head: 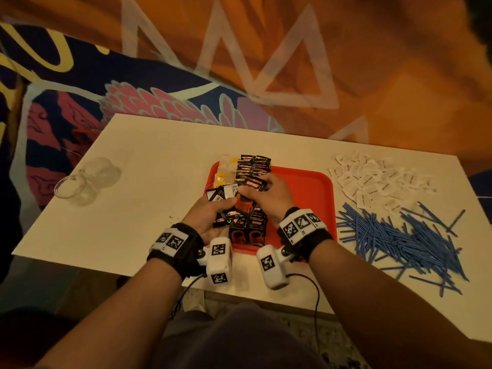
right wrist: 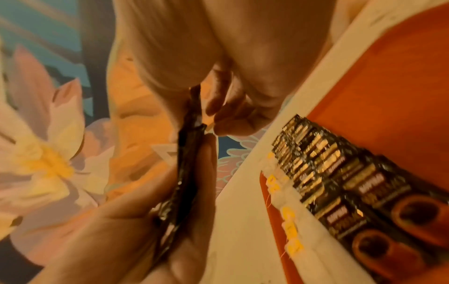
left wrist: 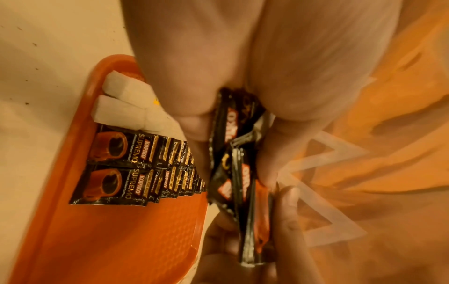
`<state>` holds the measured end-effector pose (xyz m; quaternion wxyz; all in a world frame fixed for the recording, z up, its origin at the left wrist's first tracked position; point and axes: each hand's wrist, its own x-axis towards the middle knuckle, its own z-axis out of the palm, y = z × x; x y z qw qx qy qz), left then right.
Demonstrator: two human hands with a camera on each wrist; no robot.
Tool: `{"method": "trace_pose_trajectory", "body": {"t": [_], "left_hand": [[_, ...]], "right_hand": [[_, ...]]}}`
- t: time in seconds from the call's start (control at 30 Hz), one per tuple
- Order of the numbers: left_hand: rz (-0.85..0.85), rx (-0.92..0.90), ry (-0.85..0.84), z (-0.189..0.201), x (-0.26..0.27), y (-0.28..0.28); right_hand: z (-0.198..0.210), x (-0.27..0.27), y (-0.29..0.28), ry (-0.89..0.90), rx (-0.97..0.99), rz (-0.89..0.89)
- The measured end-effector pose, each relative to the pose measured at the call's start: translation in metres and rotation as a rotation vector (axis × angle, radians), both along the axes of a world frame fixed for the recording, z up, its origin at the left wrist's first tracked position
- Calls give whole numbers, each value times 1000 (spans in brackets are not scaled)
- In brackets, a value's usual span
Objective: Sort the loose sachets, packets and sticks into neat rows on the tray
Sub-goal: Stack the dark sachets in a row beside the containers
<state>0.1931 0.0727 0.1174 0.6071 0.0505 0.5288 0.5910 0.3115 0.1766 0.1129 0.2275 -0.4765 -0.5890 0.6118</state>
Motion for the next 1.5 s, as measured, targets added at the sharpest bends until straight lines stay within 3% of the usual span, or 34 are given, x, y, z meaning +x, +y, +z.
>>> {"method": "trace_pose_trajectory", "body": {"t": [0.2, 0.43, 0.6, 0.73, 0.83, 0.93, 1.0, 1.13, 1.23, 1.3, 1.37, 1.5], "left_hand": [[35, 19, -130, 7, 4, 7], [78, 13, 0, 10, 1, 9], [70, 62, -27, 12, 5, 6], [111, 54, -154, 14, 5, 1], [150, -3, -76, 12, 5, -2], [157, -82, -29, 10, 5, -6], [151, -84, -63, 12, 4, -9], [164, 0, -188, 18, 1, -13], [173, 30, -230, 18, 3, -16], [174, -8, -145, 15, 6, -17], [175, -35, -41, 11, 8, -18], [163, -20, 27, 10, 11, -18]], "right_hand": [[6, 6, 4, 174, -204, -123], [28, 15, 17, 447, -322, -226], [16, 8, 8, 55, -22, 186], [8, 5, 3, 9, 65, 198], [12, 7, 3, -32, 164, 134], [23, 9, 4, 55, 333, 11], [30, 9, 0, 90, 485, 92], [25, 16, -13, -67, 813, 436], [16, 20, -15, -142, 918, 505], [14, 21, -16, -172, 862, 540], [15, 21, -17, -118, 653, 478], [14, 15, -15, 114, 72, 106]]}}
